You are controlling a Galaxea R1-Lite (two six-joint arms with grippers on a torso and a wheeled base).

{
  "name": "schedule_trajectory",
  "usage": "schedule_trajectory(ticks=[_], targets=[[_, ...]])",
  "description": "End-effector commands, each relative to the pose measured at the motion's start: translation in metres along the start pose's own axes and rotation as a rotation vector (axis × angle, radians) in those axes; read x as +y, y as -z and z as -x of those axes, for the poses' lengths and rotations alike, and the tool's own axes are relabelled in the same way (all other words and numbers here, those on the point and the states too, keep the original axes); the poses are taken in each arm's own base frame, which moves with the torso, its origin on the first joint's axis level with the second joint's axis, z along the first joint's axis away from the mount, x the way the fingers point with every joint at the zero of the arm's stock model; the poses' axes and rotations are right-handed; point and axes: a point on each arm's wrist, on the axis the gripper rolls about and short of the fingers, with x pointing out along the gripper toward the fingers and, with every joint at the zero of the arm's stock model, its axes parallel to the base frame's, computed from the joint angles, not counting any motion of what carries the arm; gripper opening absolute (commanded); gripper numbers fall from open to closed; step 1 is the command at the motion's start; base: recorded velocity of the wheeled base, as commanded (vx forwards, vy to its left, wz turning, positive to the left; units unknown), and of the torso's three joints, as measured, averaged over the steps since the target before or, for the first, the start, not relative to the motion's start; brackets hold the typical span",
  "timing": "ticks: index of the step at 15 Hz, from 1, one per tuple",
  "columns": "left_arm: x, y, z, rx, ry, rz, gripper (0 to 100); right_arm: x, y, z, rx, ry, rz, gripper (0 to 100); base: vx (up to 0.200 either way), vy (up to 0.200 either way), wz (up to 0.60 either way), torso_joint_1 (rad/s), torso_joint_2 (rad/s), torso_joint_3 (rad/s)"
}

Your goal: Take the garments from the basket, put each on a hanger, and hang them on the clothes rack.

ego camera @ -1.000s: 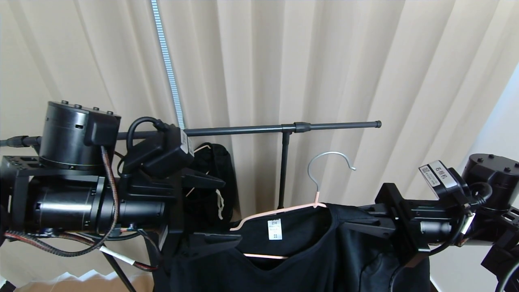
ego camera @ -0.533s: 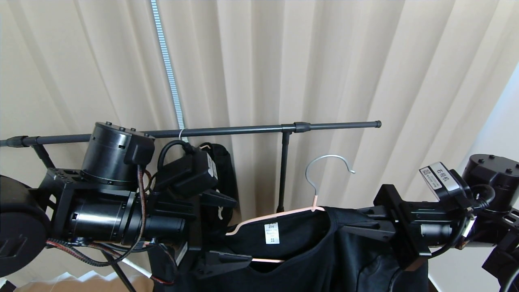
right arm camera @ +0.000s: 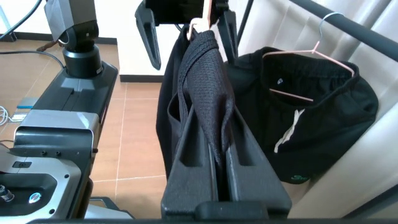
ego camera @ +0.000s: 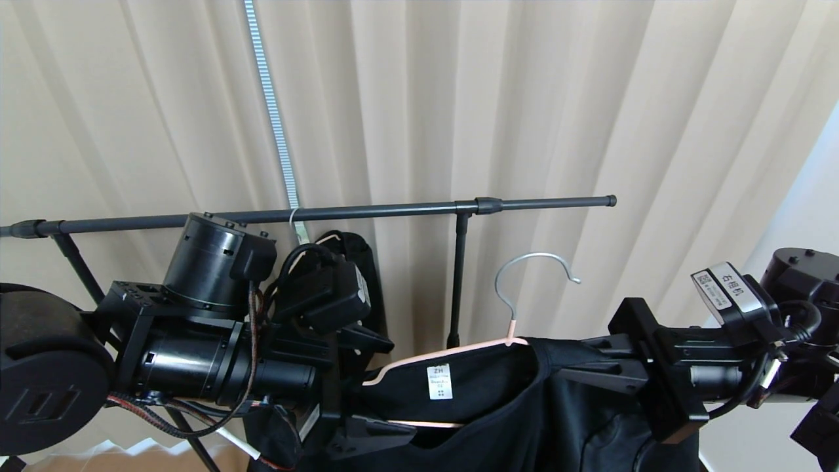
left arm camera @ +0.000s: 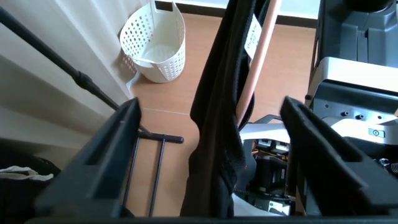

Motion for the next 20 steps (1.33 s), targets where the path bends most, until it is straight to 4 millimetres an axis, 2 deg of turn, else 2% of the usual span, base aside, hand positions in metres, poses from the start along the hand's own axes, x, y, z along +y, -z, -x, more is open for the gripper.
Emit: schedule_trajectory(ticks=[1, 9, 10, 13, 17, 20], targets=[[-0.001, -0.001, 0.000, 0.000, 0.000, -0.002, 0, 0.000, -0.001, 0.000, -0.002, -0.001, 0.005, 0, 0.000, 0.000, 0.00, 0.000, 0.00, 0.000], [-0.003, 0.002, 0.004, 0.000, -0.006, 0.001, 0, 0.001, -0.004, 0.000, -0.004, 0.007, 0.005, 0, 0.000, 0.000, 0.00, 0.000, 0.00, 0.000], [-0.006, 0.003, 0.006, 0.001, -0.007, 0.003, 0, 0.001, -0.003, 0.001, 0.000, 0.018, 0.005, 100, 0.000, 0.000, 0.00, 0.000, 0.00, 0.000], [-0.006, 0.005, 0.015, -0.009, -0.028, 0.005, 0, 0.000, -0.003, 0.003, -0.001, 0.032, 0.015, 100, 0.000, 0.000, 0.00, 0.000, 0.00, 0.000], [-0.009, 0.010, 0.029, -0.017, -0.064, 0.026, 0, -0.007, -0.002, 0.015, 0.006, 0.090, 0.061, 100, 0.000, 0.000, 0.00, 0.000, 0.00, 0.000], [-0.018, 0.011, 0.048, -0.048, -0.103, 0.037, 0, -0.012, -0.001, 0.020, 0.010, 0.118, 0.060, 100, 0.000, 0.000, 0.00, 0.000, 0.00, 0.000]])
